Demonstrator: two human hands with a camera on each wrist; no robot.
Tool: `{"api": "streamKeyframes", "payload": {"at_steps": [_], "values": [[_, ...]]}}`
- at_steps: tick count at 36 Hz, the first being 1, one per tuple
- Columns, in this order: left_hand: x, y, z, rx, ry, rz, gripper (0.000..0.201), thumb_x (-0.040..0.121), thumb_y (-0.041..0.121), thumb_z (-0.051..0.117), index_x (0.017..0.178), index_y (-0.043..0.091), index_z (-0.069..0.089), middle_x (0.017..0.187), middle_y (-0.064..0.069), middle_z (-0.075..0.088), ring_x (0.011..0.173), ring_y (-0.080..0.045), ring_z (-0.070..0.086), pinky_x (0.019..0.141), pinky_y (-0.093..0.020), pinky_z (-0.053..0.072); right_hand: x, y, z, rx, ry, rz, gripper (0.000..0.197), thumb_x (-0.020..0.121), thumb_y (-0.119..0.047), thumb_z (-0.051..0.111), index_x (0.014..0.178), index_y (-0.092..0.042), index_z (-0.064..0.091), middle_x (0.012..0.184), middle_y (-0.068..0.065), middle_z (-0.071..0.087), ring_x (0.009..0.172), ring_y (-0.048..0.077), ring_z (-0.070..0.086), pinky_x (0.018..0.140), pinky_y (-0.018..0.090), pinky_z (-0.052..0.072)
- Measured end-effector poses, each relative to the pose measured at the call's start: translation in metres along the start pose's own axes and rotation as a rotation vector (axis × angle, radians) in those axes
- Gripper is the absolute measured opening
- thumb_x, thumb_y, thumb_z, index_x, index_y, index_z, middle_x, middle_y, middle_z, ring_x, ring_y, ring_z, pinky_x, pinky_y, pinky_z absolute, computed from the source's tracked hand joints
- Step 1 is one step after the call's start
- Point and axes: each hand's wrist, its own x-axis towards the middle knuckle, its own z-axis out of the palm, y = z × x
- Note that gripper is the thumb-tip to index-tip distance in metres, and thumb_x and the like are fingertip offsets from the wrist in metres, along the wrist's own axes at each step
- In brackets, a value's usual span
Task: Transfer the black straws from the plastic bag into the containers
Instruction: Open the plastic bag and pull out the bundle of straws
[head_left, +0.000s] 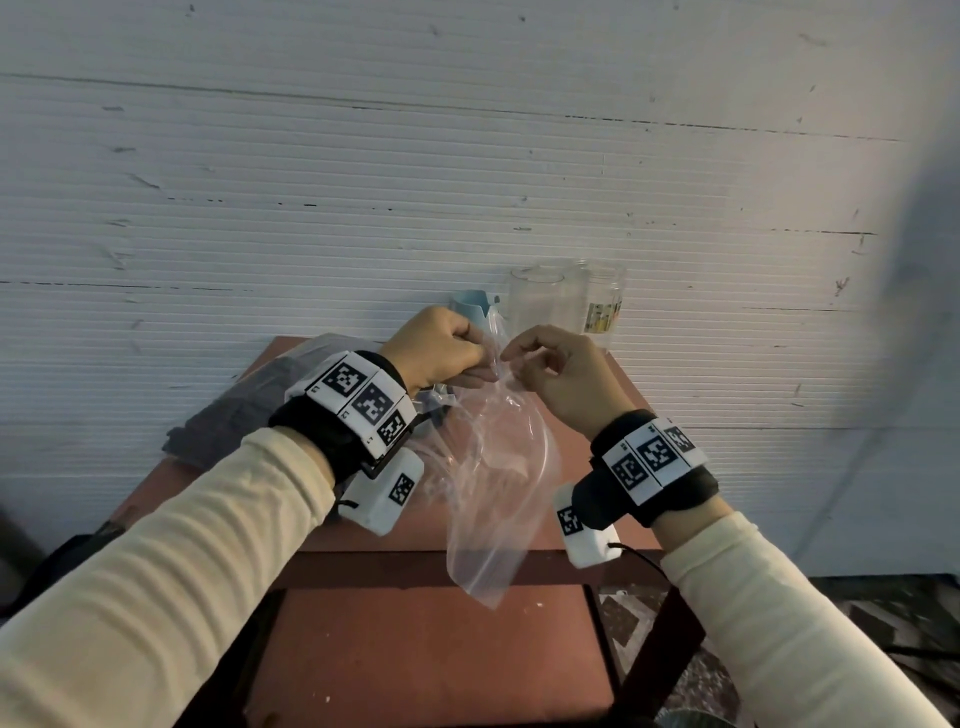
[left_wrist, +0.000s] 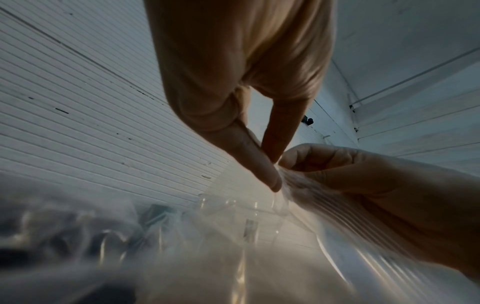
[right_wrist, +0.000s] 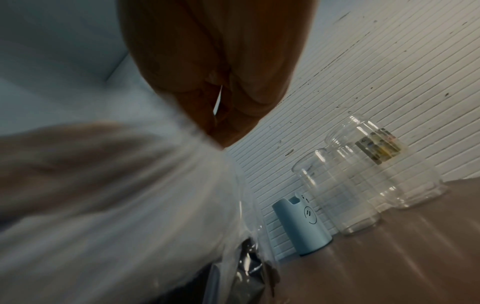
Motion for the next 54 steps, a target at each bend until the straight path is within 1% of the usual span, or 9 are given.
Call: {"api": "streamKeyframes", "payload": {"at_steps": [12,19,25,31,36,40,45,48,54], "values": [[-0.007,-0.007,0.000,-0.141,0.033,0.050,0.013,0.083,0.001,0.074,0.092,0.003,0.065,0.083,-0.013,0.072,0.080,-0.022,0.074,0.075,-0.030,0.061,-0.001,-0.012,0.001,-0.061,-0.054,-0.028,0.013,0.084,-0.005,0.068,0.092,-0.009,0.058,0.086,-0.004,0.059,0.071,0.023,0.064,0.073,0.039,0.056],[-0.007,-0.010,0.000,-0.103,0.023,0.081,0.016,0.087,-0.008,0.064,0.083,0.007,0.064,0.076,-0.011,0.067,0.063,-0.013,0.069,0.067,-0.023,0.061,-0.004,-0.013,0.005,-0.098,-0.036,-0.084,0.016,0.082,0.008,0.056,0.086,-0.006,0.065,0.087,0.003,0.065,0.075,0.034,0.063,0.072,0.045,0.057],[-0.006,-0.015,0.001,-0.046,0.044,0.109,0.011,0.089,-0.004,0.064,0.086,0.006,0.060,0.073,-0.009,0.066,0.057,-0.010,0.068,0.064,-0.023,0.060,-0.007,-0.010,0.014,-0.161,0.014,-0.159,0.022,0.083,0.009,0.051,0.087,-0.006,0.066,0.089,-0.002,0.062,0.071,0.026,0.065,0.066,0.035,0.057],[-0.006,-0.022,-0.012,-0.088,0.105,0.084,0.014,0.093,0.000,0.058,0.082,0.009,0.055,0.081,-0.013,0.068,0.064,-0.016,0.071,0.065,-0.028,0.061,-0.004,0.005,-0.001,-0.145,0.165,-0.076,0.030,0.087,0.005,0.052,0.081,-0.017,0.071,0.089,-0.004,0.053,0.067,0.005,0.055,0.071,0.045,0.057],[-0.011,-0.018,-0.013,0.013,0.026,0.162,0.028,0.098,0.003,0.049,0.104,0.030,0.045,0.094,-0.020,0.066,0.070,-0.038,0.070,0.063,-0.039,0.059,-0.007,0.005,0.001,-0.262,0.176,-0.120,0.029,0.092,-0.001,0.052,0.091,-0.021,0.073,0.091,0.001,0.049,0.073,0.011,0.053,0.073,0.017,0.047],[-0.014,-0.015,-0.013,0.059,-0.029,0.186,0.040,0.098,0.001,0.043,0.089,0.038,0.056,0.093,-0.018,0.060,0.085,-0.056,0.061,0.080,-0.065,0.054,-0.010,0.003,0.000,-0.350,0.115,-0.062,0.014,0.093,-0.022,0.057,0.098,-0.023,0.070,0.095,0.002,0.052,0.075,0.011,0.055,0.067,0.006,0.037],[-0.012,-0.012,-0.009,0.017,0.024,0.130,0.032,0.099,0.002,0.039,0.088,0.014,0.066,0.089,-0.011,0.064,0.069,-0.013,0.071,0.071,-0.032,0.061,-0.016,-0.004,0.000,-0.371,-0.015,-0.027,0.027,0.085,-0.045,0.066,0.102,-0.025,0.059,0.089,0.002,0.059,0.074,0.013,0.056,0.066,0.023,0.044],[-0.012,-0.008,-0.006,0.060,0.046,0.118,0.008,0.093,0.017,0.061,0.099,0.013,0.064,0.095,-0.012,0.059,0.075,-0.016,0.069,0.067,-0.028,0.060,-0.019,-0.012,0.002,-0.353,-0.150,0.001,0.028,0.089,-0.035,0.063,0.114,-0.029,0.050,0.091,0.004,0.058,0.070,0.018,0.064,0.066,0.032,0.055],[-0.009,-0.008,-0.005,0.352,0.098,0.196,0.054,0.079,0.000,0.073,0.127,0.011,0.049,0.112,-0.001,0.041,0.076,-0.004,0.049,0.050,-0.007,0.044,-0.013,-0.017,0.004,-0.293,-0.182,0.013,0.037,0.087,0.002,0.044,0.105,-0.024,0.065,0.102,0.002,0.063,0.066,0.017,0.069,0.061,0.026,0.059]]}}
